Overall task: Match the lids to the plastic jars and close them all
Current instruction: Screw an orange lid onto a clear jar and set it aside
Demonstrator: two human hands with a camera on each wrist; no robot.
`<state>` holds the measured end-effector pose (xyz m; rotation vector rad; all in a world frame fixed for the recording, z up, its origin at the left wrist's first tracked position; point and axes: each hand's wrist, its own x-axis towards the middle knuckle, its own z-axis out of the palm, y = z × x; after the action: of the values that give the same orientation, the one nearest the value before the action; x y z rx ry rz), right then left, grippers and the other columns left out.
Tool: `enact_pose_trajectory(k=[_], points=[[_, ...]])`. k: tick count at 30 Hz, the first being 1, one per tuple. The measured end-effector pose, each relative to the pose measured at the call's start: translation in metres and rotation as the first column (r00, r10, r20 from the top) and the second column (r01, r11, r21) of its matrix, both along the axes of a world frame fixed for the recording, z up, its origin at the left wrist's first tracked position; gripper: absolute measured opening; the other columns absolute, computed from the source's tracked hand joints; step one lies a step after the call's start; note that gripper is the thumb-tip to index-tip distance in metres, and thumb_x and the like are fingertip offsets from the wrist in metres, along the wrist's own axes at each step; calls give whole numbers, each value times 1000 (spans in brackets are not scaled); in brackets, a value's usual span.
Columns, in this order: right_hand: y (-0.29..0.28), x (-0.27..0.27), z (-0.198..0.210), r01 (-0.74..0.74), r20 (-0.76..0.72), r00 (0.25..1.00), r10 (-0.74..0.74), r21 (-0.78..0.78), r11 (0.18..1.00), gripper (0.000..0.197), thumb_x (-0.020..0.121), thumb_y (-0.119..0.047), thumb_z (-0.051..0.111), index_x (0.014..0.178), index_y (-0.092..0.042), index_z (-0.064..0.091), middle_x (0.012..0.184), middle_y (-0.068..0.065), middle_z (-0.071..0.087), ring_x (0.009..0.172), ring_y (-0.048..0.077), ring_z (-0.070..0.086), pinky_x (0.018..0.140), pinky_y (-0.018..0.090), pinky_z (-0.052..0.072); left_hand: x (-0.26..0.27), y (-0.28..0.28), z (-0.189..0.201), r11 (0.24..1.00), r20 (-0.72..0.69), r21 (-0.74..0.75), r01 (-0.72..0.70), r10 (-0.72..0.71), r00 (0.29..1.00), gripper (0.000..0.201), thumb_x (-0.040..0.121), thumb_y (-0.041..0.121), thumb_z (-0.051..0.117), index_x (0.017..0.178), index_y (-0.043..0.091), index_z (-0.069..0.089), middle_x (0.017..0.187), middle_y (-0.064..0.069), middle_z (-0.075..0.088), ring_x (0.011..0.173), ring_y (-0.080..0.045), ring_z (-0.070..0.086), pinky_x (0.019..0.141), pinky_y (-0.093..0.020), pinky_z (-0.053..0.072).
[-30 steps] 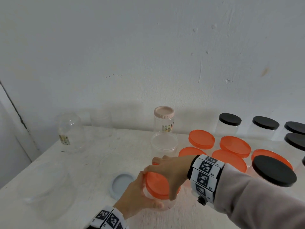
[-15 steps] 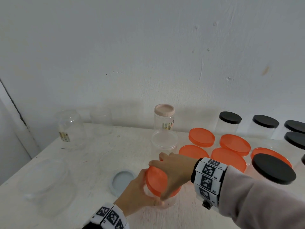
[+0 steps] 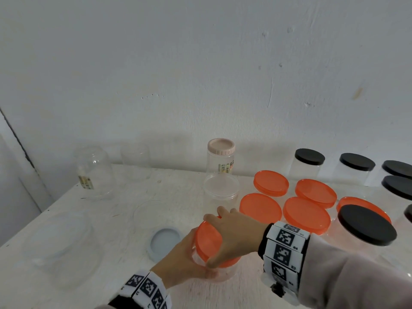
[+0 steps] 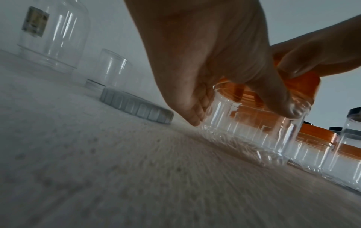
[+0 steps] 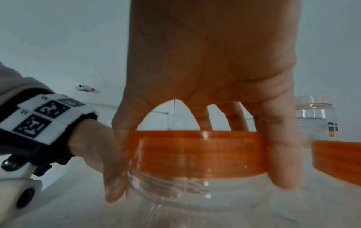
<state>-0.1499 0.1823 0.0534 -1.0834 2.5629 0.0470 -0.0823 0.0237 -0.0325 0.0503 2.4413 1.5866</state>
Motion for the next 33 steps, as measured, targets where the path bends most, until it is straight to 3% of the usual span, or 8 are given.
enact_pose_trajectory(k=[4,7,10,16,21,26,31,33], points=[[0,-4,3,-52,19,998,52,20,998,103,65,-69,70,146,-32,17,133,0,33,116,26,38,83,38,42,1,1,1,994,-59,-103,-20,14,998,112,44,61,86,135,41,24,128,20,49,118,-4,51,102,-29,46],[1,-7,4,-75,28,997,75,14,997,104,65,-67,71,146,-33,16,132,-1,33,116,24,38,80,35,40,2,3,1,993,-95,-114,-41,30,995,107,42,63,85,130,45,27,122,23,52,111,2,53,95,-20,47],[2,-8,7,-105,31,994,104,13,994,102,66,-63,73,145,-34,17,129,-1,33,108,20,35,78,35,39,1,3,0,993,-102,-107,-53,42,994,101,38,64,86,122,48,32,119,21,56,110,1,55,94,-20,49],[2,-9,15,-175,62,983,171,63,983,101,68,-52,78,145,-38,14,133,-3,31,118,23,35,88,41,46,1,1,-2,993,-88,-107,-42,32,996,95,42,59,88,119,50,33,119,21,58,110,3,55,96,-22,49],[-1,-9,26,-250,102,966,237,138,958,102,68,-37,81,145,-42,14,135,-6,27,114,20,33,90,45,47,-1,-1,-8,996,-93,-80,-25,17,995,105,42,60,89,128,53,31,121,20,59,113,7,54,99,-22,47],[-6,-5,39,-412,83,911,403,228,882,107,63,-22,86,144,-42,19,140,-6,22,119,23,31,90,50,47,-3,-4,-9,986,-91,-163,-38,24,996,92,36,67,85,105,78,26,106,32,56,100,26,45,74,1,42],[-7,-8,49,-344,104,938,330,176,922,103,66,-28,84,143,-44,17,140,-7,21,121,22,31,91,52,47,-3,-1,-8,991,-57,-132,10,-17,998,93,42,66,85,118,59,31,117,30,56,107,20,48,89,-7,45],[-5,-8,48,-309,107,950,294,181,934,104,68,-35,84,145,-44,15,142,-6,22,123,23,31,95,53,45,-1,0,-7,993,-64,-114,15,-23,998,96,47,61,86,121,61,25,118,34,53,108,22,46,85,-2,42]])
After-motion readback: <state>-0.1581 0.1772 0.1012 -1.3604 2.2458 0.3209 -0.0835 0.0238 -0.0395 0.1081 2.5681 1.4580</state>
